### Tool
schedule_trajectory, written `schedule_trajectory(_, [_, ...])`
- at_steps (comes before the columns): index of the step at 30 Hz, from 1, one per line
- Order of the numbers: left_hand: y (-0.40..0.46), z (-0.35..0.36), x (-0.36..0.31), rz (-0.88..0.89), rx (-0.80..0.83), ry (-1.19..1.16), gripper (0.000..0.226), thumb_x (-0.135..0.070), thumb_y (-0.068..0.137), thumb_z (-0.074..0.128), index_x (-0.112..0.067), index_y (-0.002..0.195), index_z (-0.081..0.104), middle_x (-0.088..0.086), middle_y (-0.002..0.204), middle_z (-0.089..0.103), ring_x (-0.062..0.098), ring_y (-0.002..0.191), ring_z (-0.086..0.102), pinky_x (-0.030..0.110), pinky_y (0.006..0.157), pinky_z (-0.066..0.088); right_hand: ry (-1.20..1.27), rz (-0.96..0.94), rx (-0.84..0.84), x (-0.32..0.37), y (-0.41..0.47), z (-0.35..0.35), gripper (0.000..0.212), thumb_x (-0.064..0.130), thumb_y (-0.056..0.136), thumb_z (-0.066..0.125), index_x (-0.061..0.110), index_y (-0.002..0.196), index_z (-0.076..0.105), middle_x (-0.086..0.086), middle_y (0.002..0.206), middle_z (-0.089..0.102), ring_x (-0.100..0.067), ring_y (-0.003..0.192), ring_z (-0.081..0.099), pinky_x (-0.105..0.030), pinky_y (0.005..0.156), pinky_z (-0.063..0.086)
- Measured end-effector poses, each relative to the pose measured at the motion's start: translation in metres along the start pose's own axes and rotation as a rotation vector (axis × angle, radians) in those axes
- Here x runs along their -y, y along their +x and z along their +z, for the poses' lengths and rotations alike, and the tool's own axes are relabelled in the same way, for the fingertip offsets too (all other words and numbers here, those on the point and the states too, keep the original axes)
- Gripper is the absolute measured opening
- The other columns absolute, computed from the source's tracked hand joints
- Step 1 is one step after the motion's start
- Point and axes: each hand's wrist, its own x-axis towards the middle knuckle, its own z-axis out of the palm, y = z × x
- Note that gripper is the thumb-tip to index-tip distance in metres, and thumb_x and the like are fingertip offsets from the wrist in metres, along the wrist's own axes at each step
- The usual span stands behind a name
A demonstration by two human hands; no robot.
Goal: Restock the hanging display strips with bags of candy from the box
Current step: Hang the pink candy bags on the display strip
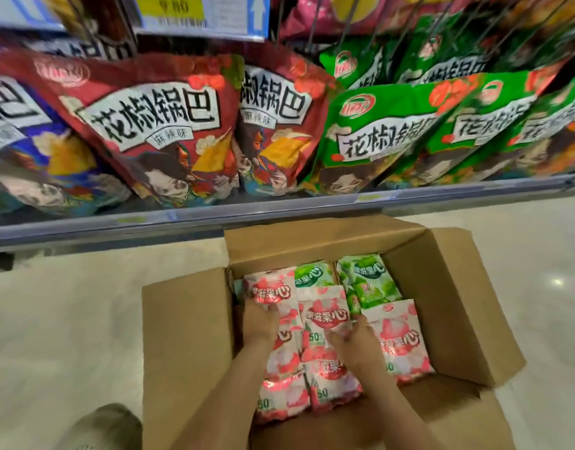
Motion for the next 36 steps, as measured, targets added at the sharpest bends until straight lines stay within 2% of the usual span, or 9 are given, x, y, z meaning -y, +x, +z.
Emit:
schedule_trajectory(5, [0.014, 0.007, -0.003, -0.051, -0.023, -0.095, 0.053, -0.02, 0.09, 0.06, 0.0, 0.135, 0.04, 0.019, 0.13, 0.055, 0.034, 0.12, 0.052, 0.034, 0.097, 0.041, 0.134, 0.036, -0.061, -0.005, 0.007, 0.007, 0.076, 0.04, 0.082, 0.067, -0.002, 0.135, 0.035, -0.018, 0.126, 0.052, -0.034, 0.115, 0.052, -0.04, 0.091, 0.048])
schedule_trajectory(10, [0.022, 0.009, 0.002, -0.073, 0.048, -0.166, 0.038, -0.006, 0.084, 0.065, 0.0, 0.12, 0.053, 0.016, 0.122, 0.061, 0.031, 0.113, 0.058, 0.03, 0.088, 0.044, 0.208, 0.023, -0.071, -0.008, 0.008, 0.001, 0.054, 0.027, 0.086, 0.065, -0.002, 0.125, 0.042, -0.014, 0.109, 0.06, -0.032, 0.1, 0.058, -0.03, 0.073, 0.041])
schedule_trajectory(14, [0.018, 0.008, 0.004, -0.046, 0.056, -0.172, 0.032, -0.005, 0.085, 0.064, -0.003, 0.113, 0.05, 0.014, 0.116, 0.062, 0.031, 0.11, 0.058, 0.029, 0.085, 0.044, 0.251, 0.011, -0.1, -0.005, 0.001, -0.003, 0.044, 0.015, 0.087, 0.061, -0.003, 0.122, 0.041, 0.001, 0.079, 0.05, -0.021, 0.078, 0.05, -0.028, 0.066, 0.037])
schedule_trajectory(17, [0.012, 0.005, 0.004, -0.01, 0.087, -0.155, 0.026, -0.007, 0.086, 0.064, -0.009, 0.104, 0.046, 0.009, 0.102, 0.06, 0.029, 0.108, 0.059, 0.031, 0.087, 0.045, 0.261, 0.022, -0.126, -0.003, -0.003, -0.006, 0.046, 0.009, 0.086, 0.057, -0.003, 0.126, 0.038, 0.003, 0.076, 0.049, -0.017, 0.072, 0.049, -0.028, 0.058, 0.036])
schedule_trajectory(20, [0.001, 0.0, 0.003, 0.05, 0.092, -0.114, 0.033, -0.009, 0.086, 0.063, -0.007, 0.115, 0.048, 0.006, 0.105, 0.059, 0.028, 0.112, 0.056, 0.031, 0.091, 0.043, 0.252, 0.031, -0.16, 0.001, -0.008, -0.008, 0.043, 0.007, 0.087, 0.054, -0.003, 0.126, 0.039, -0.004, 0.084, 0.052, -0.024, 0.077, 0.05, -0.029, 0.063, 0.036])
schedule_trajectory(24, [-0.018, -0.009, 0.001, 0.124, 0.078, -0.087, 0.034, -0.011, 0.087, 0.062, -0.009, 0.118, 0.049, 0.008, 0.116, 0.063, 0.027, 0.112, 0.057, 0.027, 0.088, 0.042, 0.215, 0.016, -0.206, 0.003, -0.019, -0.013, 0.029, 0.008, 0.088, 0.052, -0.001, 0.115, 0.043, -0.003, 0.073, 0.052, -0.027, 0.069, 0.052, -0.03, 0.057, 0.036])
schedule_trajectory(29, [-0.051, -0.027, -0.013, 0.174, 0.094, -0.167, 0.037, -0.013, 0.087, 0.063, -0.015, 0.121, 0.049, -0.001, 0.112, 0.062, 0.018, 0.109, 0.058, 0.027, 0.092, 0.043, 0.401, 0.016, -0.218, 0.012, -0.048, -0.035, 0.042, 0.008, 0.087, 0.058, -0.001, 0.125, 0.043, -0.008, 0.083, 0.056, -0.029, 0.08, 0.057, -0.037, 0.072, 0.047])
schedule_trajectory(32, [-0.082, -0.049, -0.029, 0.15, 0.09, -0.239, 0.034, -0.013, 0.086, 0.065, -0.02, 0.115, 0.049, -0.003, 0.109, 0.061, 0.018, 0.11, 0.058, 0.035, 0.097, 0.046, 0.564, 0.024, -0.208, 0.015, -0.083, -0.061, 0.05, 0.006, 0.086, 0.061, -0.002, 0.131, 0.04, -0.01, 0.085, 0.06, -0.026, 0.08, 0.056, -0.038, 0.078, 0.047])
schedule_trajectory(36, [-0.137, -0.091, -0.065, 0.143, 0.069, -0.368, 0.03, -0.009, 0.088, 0.063, -0.017, 0.115, 0.052, -0.004, 0.101, 0.06, 0.012, 0.093, 0.059, 0.021, 0.076, 0.05, 0.764, 0.026, -0.237, 0.024, -0.148, -0.108, 0.036, 0.004, 0.083, 0.062, 0.009, 0.118, 0.053, -0.017, 0.108, 0.065, -0.032, 0.096, 0.061, -0.049, 0.089, 0.049])
